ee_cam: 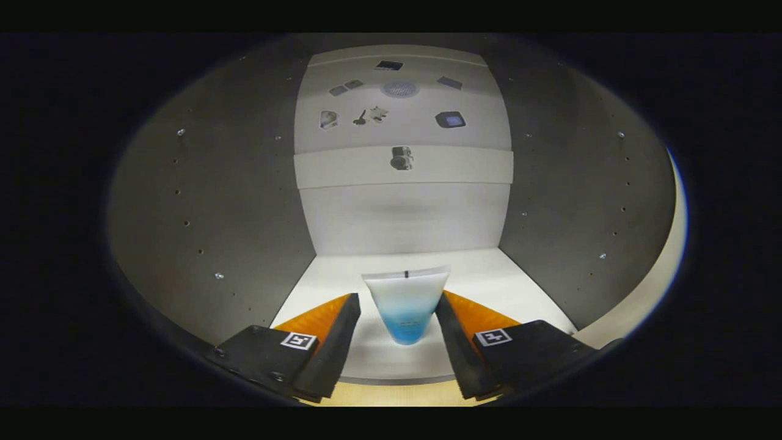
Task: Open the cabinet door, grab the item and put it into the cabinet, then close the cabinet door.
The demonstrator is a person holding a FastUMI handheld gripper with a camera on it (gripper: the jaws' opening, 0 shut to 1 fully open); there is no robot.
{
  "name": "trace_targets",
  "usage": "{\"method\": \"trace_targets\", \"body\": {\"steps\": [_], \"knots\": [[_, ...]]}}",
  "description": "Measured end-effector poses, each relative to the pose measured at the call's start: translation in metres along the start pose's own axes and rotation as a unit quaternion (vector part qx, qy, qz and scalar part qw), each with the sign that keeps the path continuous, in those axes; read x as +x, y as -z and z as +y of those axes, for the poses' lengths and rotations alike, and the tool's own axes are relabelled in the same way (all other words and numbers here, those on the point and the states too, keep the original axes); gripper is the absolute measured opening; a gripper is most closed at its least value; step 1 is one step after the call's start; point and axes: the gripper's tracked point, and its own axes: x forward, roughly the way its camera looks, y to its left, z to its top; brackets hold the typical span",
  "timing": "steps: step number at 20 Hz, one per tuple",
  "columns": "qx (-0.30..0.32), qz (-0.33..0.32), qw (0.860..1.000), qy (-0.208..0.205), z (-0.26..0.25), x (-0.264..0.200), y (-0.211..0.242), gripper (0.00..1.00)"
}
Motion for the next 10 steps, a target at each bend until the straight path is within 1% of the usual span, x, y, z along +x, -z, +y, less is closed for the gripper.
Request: {"method": "trace_targets", "body": {"steps": [1, 3, 8, 10], "knots": [[0.0, -0.001, 1.0, 0.0, 0.0, -0.001, 0.0, 0.87], [-0.001, -0.007, 1.0, -0.003, 0.004, -0.005, -0.004, 0.93], [-0.007, -0.036, 0.999, 0.001, 0.004, -0.031, -0.015, 0.94], [-0.003, -0.048, 0.999, -0.006, 0.007, -0.05, -0.018, 0.94]]}}
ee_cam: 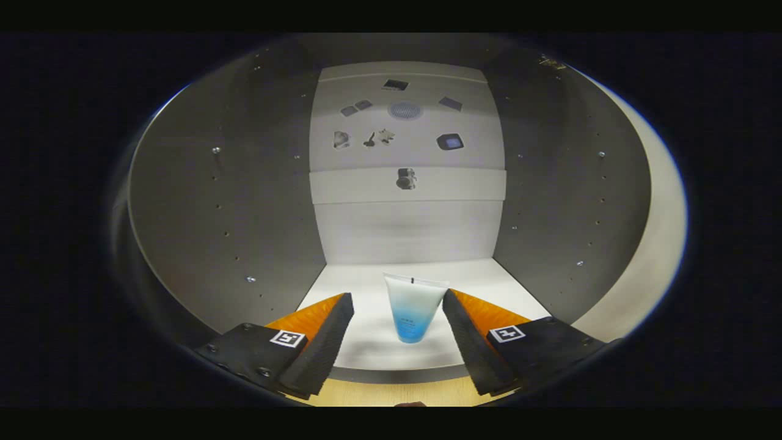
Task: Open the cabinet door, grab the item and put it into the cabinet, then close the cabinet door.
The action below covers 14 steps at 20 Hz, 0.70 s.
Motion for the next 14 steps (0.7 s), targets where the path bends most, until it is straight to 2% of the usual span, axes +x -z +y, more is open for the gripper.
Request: {"method": "trace_targets", "body": {"steps": [6, 14], "knots": [[-0.001, -0.051, 0.998, -0.027, 0.016, -0.072, -0.015, 0.94], [-0.011, -0.125, 0.99, -0.061, 0.027, -0.196, -0.031, 0.94]]}}
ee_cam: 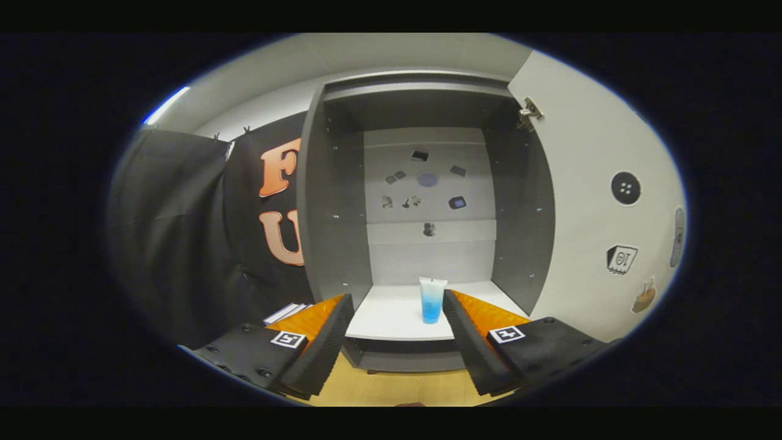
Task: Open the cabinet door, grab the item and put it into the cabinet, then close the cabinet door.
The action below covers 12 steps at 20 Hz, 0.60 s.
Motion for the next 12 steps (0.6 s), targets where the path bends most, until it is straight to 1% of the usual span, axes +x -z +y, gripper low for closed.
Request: {"method": "trace_targets", "body": {"steps": [3, 9, 10, 12], "knots": [[-0.014, -0.015, 1.0, -0.002, -0.008, -0.037, -0.012, 0.93], [-0.008, -0.019, 1.0, -0.01, -0.042, -0.118, -0.021, 0.93], [-0.003, -0.019, 1.0, -0.017, -0.048, -0.132, -0.022, 0.93], [0.006, -0.008, 0.999, -0.044, -0.056, -0.162, -0.019, 0.93]]}}
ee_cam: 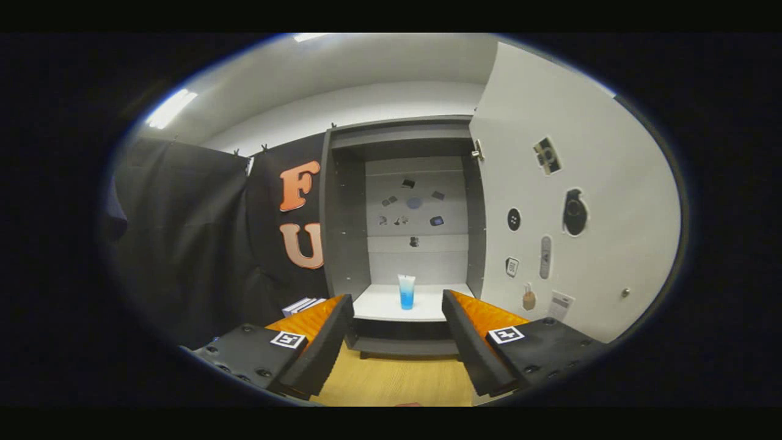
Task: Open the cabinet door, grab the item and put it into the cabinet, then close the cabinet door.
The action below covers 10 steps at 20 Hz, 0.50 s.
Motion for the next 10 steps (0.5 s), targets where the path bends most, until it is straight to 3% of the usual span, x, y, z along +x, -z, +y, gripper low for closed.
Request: {"method": "trace_targets", "body": {"steps": [5, 10], "knots": [[0.003, 0.025, 0.999, -0.02, -0.035, -0.068, 0.016, 0.93], [0.006, 0.019, 1.0, 0.012, -0.094, -0.115, 0.023, 0.93]]}}
